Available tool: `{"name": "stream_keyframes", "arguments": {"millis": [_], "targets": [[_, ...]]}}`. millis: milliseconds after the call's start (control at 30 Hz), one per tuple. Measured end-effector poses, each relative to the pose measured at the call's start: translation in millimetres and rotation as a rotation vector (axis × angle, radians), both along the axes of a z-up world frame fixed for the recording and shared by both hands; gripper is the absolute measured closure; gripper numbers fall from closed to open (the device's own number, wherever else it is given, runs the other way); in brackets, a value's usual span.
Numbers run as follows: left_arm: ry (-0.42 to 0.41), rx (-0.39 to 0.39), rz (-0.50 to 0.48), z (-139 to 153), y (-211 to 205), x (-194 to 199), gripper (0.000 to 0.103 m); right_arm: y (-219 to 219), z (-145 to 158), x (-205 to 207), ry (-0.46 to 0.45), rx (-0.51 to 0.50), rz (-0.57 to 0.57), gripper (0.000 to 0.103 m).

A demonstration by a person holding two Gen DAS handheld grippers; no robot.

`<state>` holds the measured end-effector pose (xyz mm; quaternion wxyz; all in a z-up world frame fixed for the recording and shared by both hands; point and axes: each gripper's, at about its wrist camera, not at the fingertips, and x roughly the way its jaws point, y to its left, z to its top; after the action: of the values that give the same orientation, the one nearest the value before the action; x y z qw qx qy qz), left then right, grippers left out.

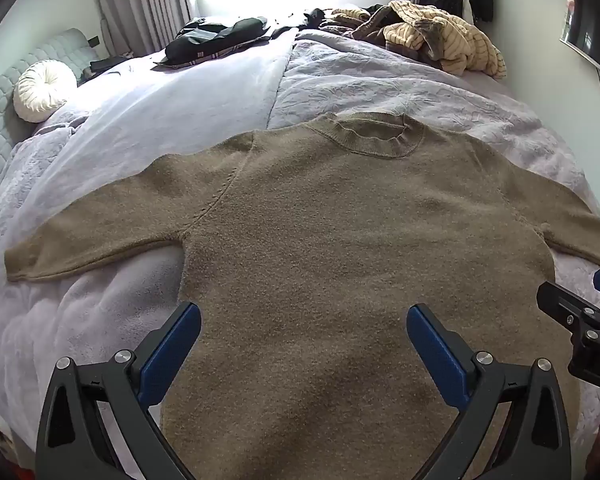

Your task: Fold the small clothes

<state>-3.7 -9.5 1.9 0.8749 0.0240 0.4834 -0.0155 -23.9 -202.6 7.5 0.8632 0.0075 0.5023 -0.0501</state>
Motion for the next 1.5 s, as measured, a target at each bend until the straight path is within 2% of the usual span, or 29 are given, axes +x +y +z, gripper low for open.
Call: {"name": "stream_keyframes", "arguments": {"millis": [1200,1500], "targets": [[0.004,0.0,0.003,-1.4,2.4,-0.9,0.0,4.0,1.5,-0.8,-0.007,-0.004,-0.006,0.0],[0.01,-0.004,0.007,-4.7,5.7,0.9,0.0,-2.2,-8.6,0.7,0.033,0.052,-0.023,0.0]]}}
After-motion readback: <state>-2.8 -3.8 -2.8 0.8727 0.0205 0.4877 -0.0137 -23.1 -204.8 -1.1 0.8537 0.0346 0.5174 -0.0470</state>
